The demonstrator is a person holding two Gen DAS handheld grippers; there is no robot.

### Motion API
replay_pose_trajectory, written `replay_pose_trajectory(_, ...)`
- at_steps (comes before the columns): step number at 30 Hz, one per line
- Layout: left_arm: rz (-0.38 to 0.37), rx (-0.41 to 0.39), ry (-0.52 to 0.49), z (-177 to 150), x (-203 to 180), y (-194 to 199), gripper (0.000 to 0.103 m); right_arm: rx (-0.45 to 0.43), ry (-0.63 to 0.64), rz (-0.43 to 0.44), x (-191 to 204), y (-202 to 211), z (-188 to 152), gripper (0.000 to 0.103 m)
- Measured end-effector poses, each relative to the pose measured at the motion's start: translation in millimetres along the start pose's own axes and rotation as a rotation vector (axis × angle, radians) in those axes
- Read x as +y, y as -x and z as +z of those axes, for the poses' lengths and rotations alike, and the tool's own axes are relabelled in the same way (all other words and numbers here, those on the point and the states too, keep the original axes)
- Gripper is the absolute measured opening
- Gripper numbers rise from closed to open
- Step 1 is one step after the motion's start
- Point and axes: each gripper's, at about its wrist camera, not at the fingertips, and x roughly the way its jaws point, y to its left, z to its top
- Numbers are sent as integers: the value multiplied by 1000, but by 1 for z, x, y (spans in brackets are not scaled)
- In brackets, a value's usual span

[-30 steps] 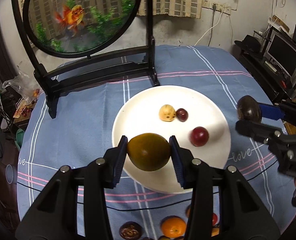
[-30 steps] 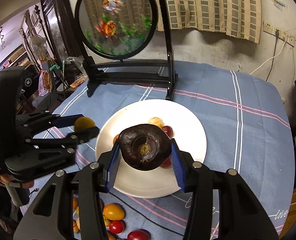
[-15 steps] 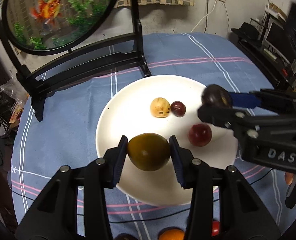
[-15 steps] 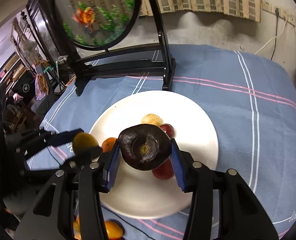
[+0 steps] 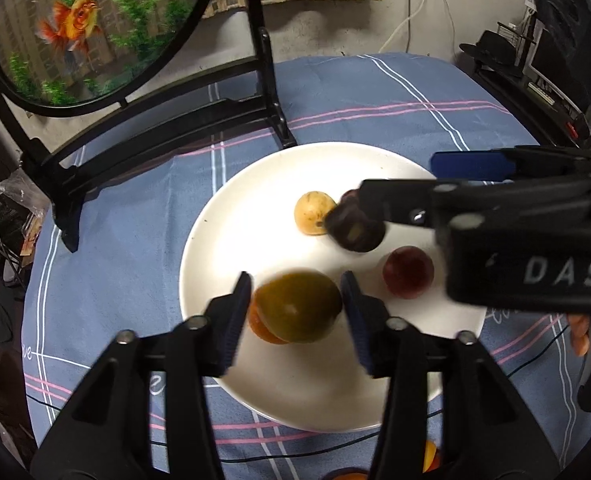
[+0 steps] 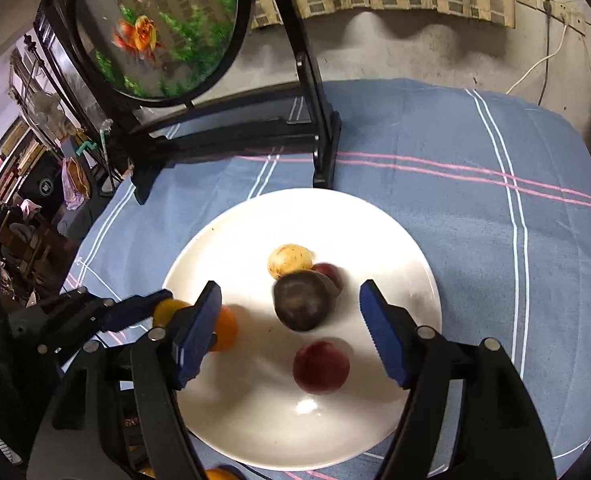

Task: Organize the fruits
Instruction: 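Lower both held fruits onto the plate and open both tools, then return both tools to the fruit cluster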

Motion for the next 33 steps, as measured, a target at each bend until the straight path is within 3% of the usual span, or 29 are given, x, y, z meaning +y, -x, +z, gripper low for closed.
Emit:
replay_pose_trajectory(8, -2, -44, 12, 3, 2, 28, 54, -26, -13, -2, -5, 36, -9, 72)
replay_pose_trajectory(14, 3, -95, 15, -3, 2, 69, 58, -84, 33, -17, 4, 88, -27, 72)
replay_pose_trajectory(21, 26, -160, 37, -39, 20, 126, 69, -149, 111, -17, 22, 157, -83, 72)
replay_pose_trajectory(27, 32, -113, 30, -105, 27, 148, 71, -18, 185, -59, 27, 155, -174, 72)
replay_pose_trajectory(33, -36, 11, 26, -181, 10, 143, 71, 140, 236, -132, 26, 125, -255, 72)
